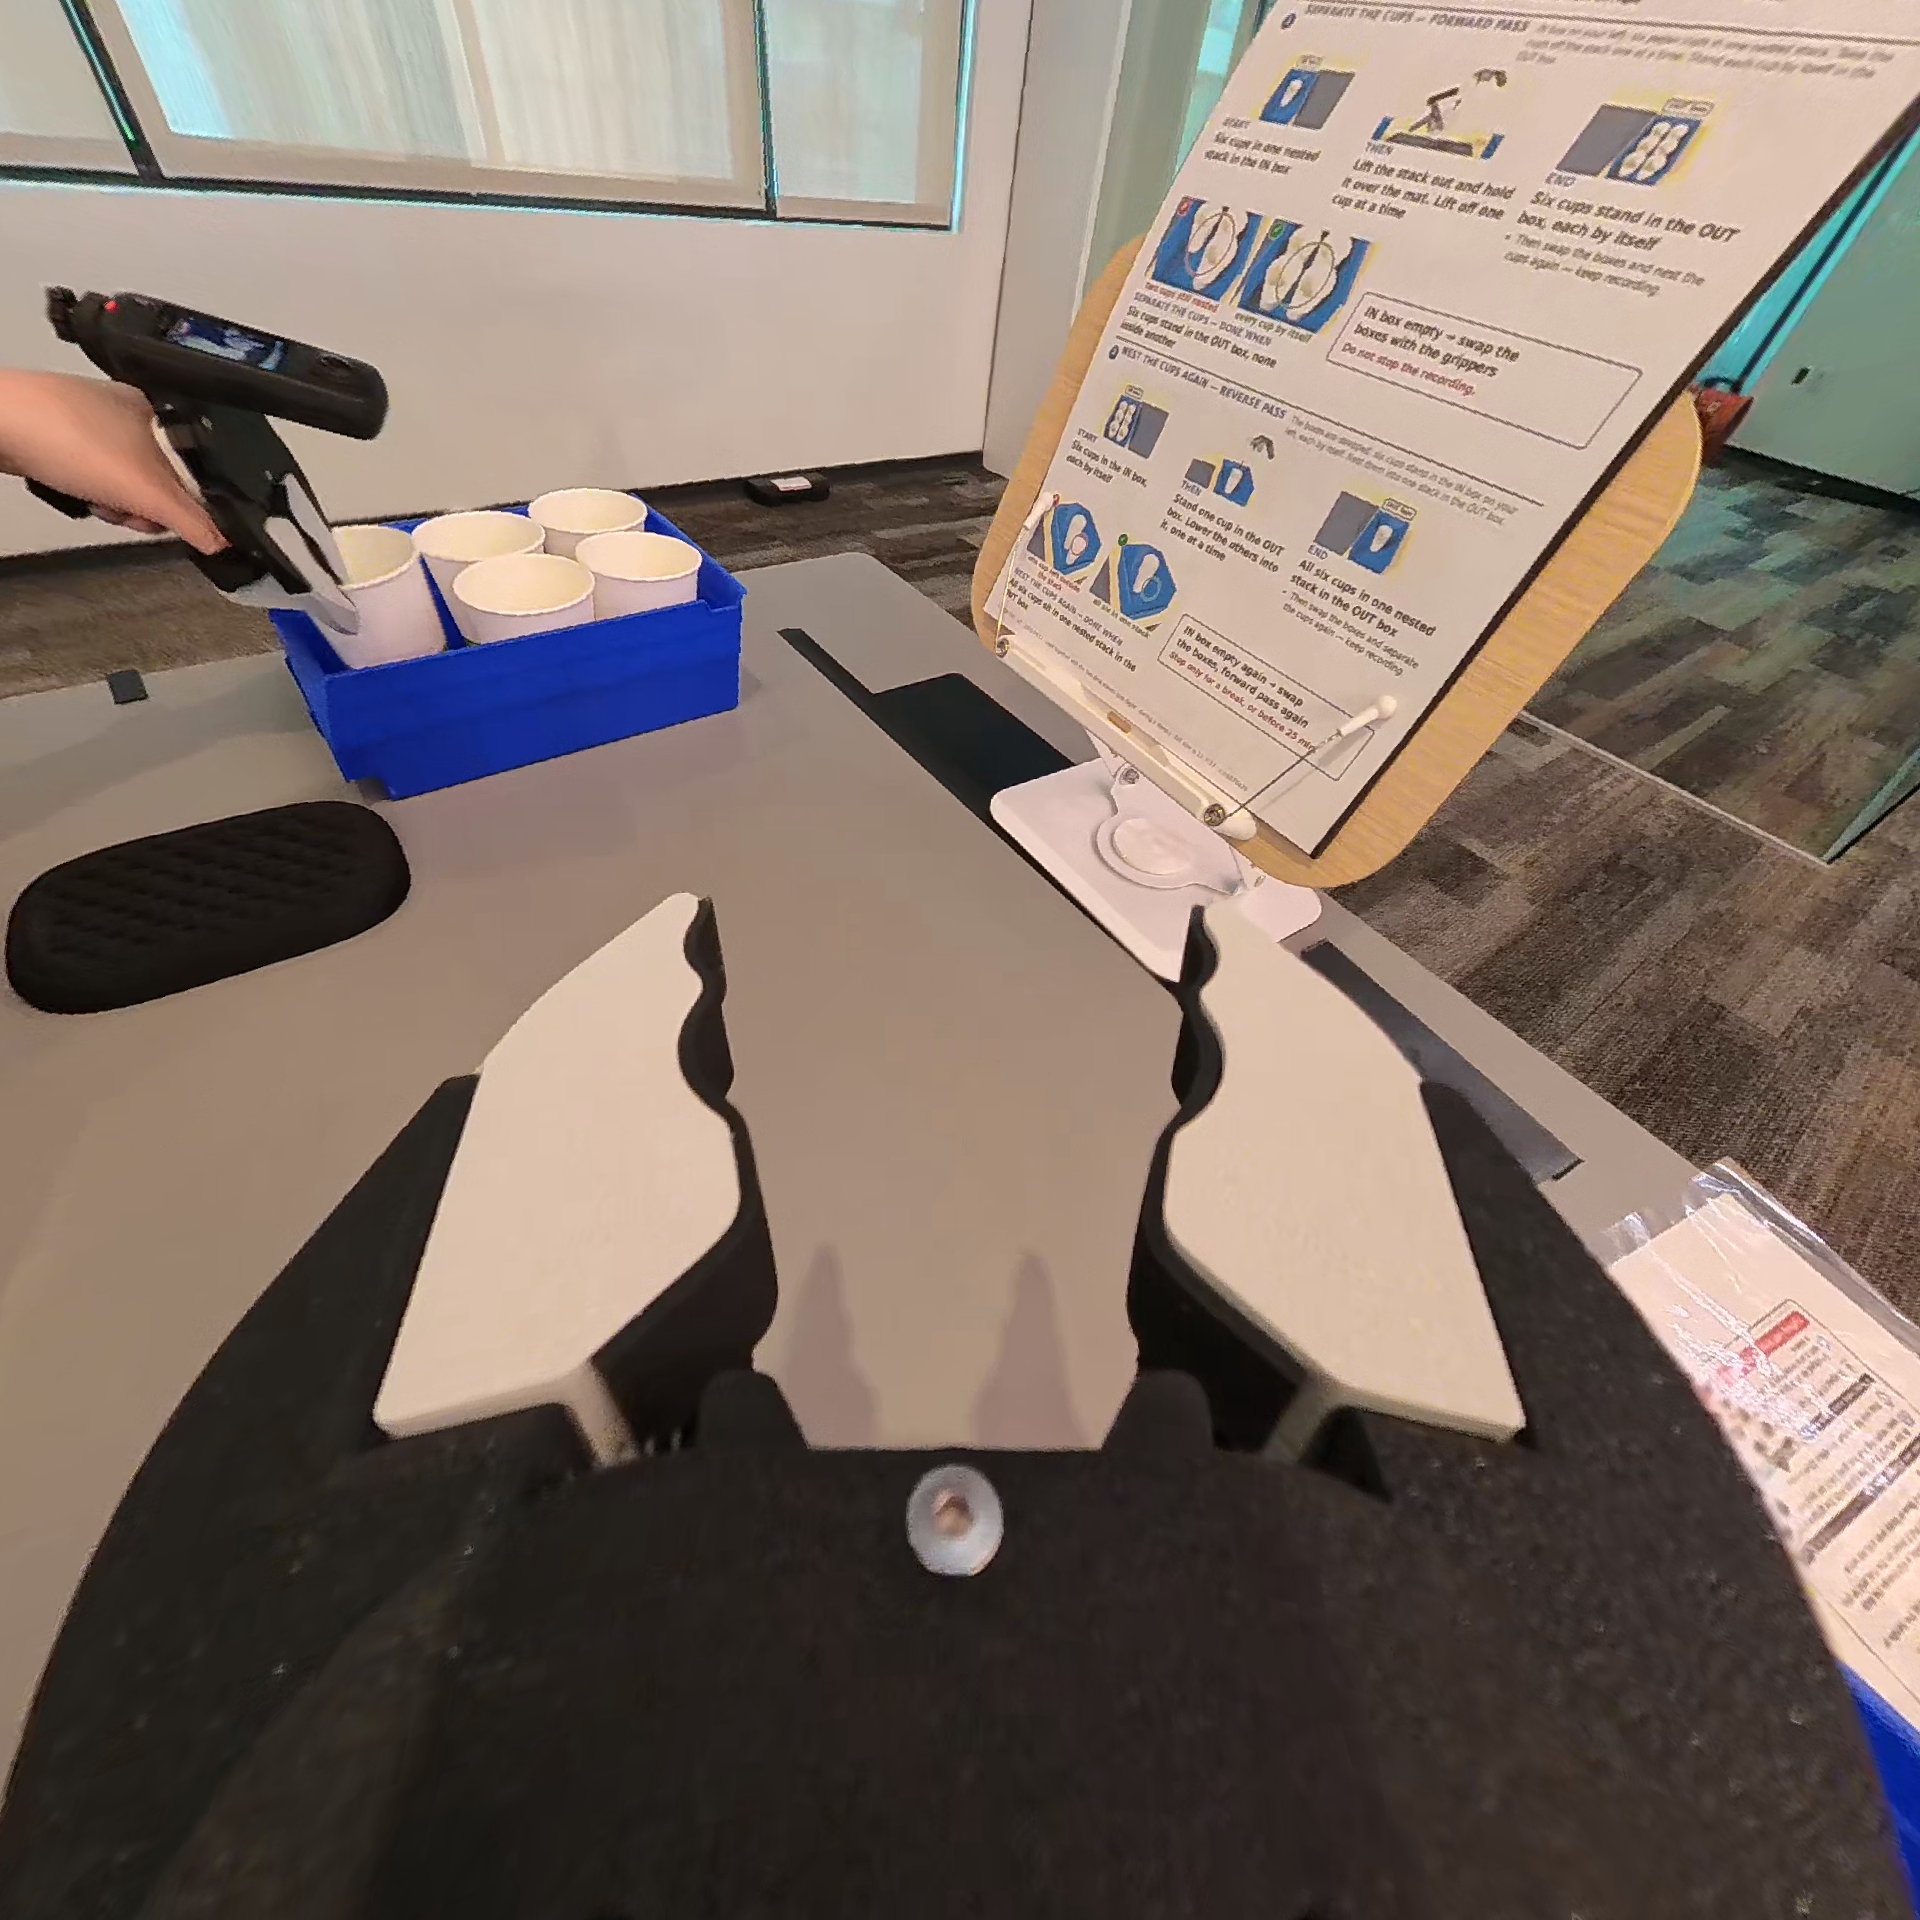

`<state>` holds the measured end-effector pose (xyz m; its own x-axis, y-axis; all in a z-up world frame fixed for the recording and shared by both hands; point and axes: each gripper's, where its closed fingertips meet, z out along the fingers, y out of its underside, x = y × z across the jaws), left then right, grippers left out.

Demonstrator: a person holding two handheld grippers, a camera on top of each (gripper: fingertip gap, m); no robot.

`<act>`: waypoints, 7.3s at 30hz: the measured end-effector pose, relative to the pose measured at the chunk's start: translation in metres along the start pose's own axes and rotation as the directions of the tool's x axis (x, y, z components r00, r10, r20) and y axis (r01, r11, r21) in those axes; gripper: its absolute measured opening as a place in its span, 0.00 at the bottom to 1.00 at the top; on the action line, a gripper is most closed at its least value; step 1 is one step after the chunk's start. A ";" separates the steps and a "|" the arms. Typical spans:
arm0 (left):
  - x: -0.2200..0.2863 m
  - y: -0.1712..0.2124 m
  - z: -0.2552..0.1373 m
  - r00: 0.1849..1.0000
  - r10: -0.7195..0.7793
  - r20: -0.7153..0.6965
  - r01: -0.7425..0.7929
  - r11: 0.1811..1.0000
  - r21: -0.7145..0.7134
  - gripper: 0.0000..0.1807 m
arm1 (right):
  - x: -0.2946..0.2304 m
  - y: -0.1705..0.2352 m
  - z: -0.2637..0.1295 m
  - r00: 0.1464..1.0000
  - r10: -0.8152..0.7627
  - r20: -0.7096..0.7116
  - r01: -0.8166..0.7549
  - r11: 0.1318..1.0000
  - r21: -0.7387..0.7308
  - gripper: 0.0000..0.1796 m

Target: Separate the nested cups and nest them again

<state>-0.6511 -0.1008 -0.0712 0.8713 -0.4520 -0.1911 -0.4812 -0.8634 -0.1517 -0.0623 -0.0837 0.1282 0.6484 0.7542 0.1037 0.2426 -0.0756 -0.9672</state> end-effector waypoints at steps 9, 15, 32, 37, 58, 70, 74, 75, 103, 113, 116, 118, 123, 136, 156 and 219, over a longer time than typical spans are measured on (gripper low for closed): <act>0.025 0.012 -0.078 0.983 0.182 0.012 -0.182 0.983 0.004 0.00 | -0.004 0.009 0.016 0.998 0.018 0.053 -0.016 1.000 -0.027 0.45; 0.124 -0.025 -0.165 0.837 0.544 -0.060 -0.523 0.828 0.202 0.00 | -0.087 0.002 0.046 0.901 -0.104 0.422 0.092 0.995 0.049 0.45; 0.380 -0.097 -0.208 0.221 0.975 0.030 -0.892 0.190 0.411 0.00 | -0.205 0.008 0.073 0.554 -0.109 0.826 -0.030 0.988 0.150 0.55; 0.391 -0.101 -0.206 0.192 0.981 0.030 -0.891 0.162 0.425 0.00 | -0.215 0.019 0.071 0.519 -0.133 0.844 0.036 0.990 0.134 0.55; 0.396 -0.087 -0.198 0.132 0.991 0.006 -0.913 0.119 0.391 0.00 | -0.235 0.029 0.061 0.370 -0.060 0.927 0.016 0.998 0.058 0.52; 0.404 -0.098 -0.204 0.159 0.985 0.067 -0.891 0.114 0.440 0.19 | -0.233 0.033 0.060 0.344 -0.057 0.937 0.023 0.998 0.052 0.50; 0.401 -0.113 -0.215 0.233 0.962 0.141 -0.864 0.138 0.484 0.32 | -0.223 0.035 0.067 0.386 -0.048 0.921 0.027 0.999 0.041 0.50; 0.399 -0.118 -0.220 0.258 0.951 0.168 -0.854 0.143 0.500 0.33 | -0.219 0.036 0.070 0.410 -0.047 0.911 0.032 0.999 0.037 0.50; 0.324 -0.134 -0.201 0.757 0.634 0.158 -0.496 0.400 0.771 0.32 | 0.205 0.079 -0.164 0.755 0.174 -0.633 0.050 0.946 0.320 0.51; 0.315 -0.125 -0.191 0.758 0.633 0.159 -0.515 0.430 0.742 0.31 | 0.253 0.145 -0.196 0.687 0.335 -0.645 -0.044 0.905 0.423 0.51; 0.317 -0.124 -0.188 0.754 0.639 0.156 -0.520 0.433 0.736 0.31 | 0.260 0.157 -0.193 0.679 0.359 -0.641 -0.058 0.896 0.440 0.51; 0.319 -0.125 -0.184 0.748 0.644 0.159 -0.530 0.437 0.727 0.31 | 0.263 0.167 -0.187 0.683 0.368 -0.631 -0.093 0.901 0.425 0.52; 0.327 -0.128 -0.182 0.737 0.657 0.161 -0.543 0.432 0.720 0.31 | 0.265 0.190 -0.174 0.677 0.346 -0.650 -0.156 0.930 0.333 0.52; 0.345 -0.128 -0.177 0.695 0.699 0.165 -0.583 0.415 0.698 0.31 | 0.259 0.221 -0.169 0.696 0.366 -0.617 -0.262 0.930 0.257 0.52; 0.288 -0.127 -0.185 0.779 0.582 0.233 -0.559 0.477 0.679 0.31 | 0.219 0.117 -0.214 0.689 0.182 -0.701 -0.027 0.974 0.227 0.63; 0.174 -0.124 -0.185 0.615 0.778 0.127 -0.757 0.538 0.370 0.00 | 0.070 0.020 -0.058 0.993 -0.094 -0.076 0.106 0.979 0.174 0.50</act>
<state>-0.4219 -0.1138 0.0942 0.1490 -0.9214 -0.3589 -0.9545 -0.0392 -0.2957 0.0297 -0.0699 0.1294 0.6758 0.7062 0.2113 0.1809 0.1190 -0.9763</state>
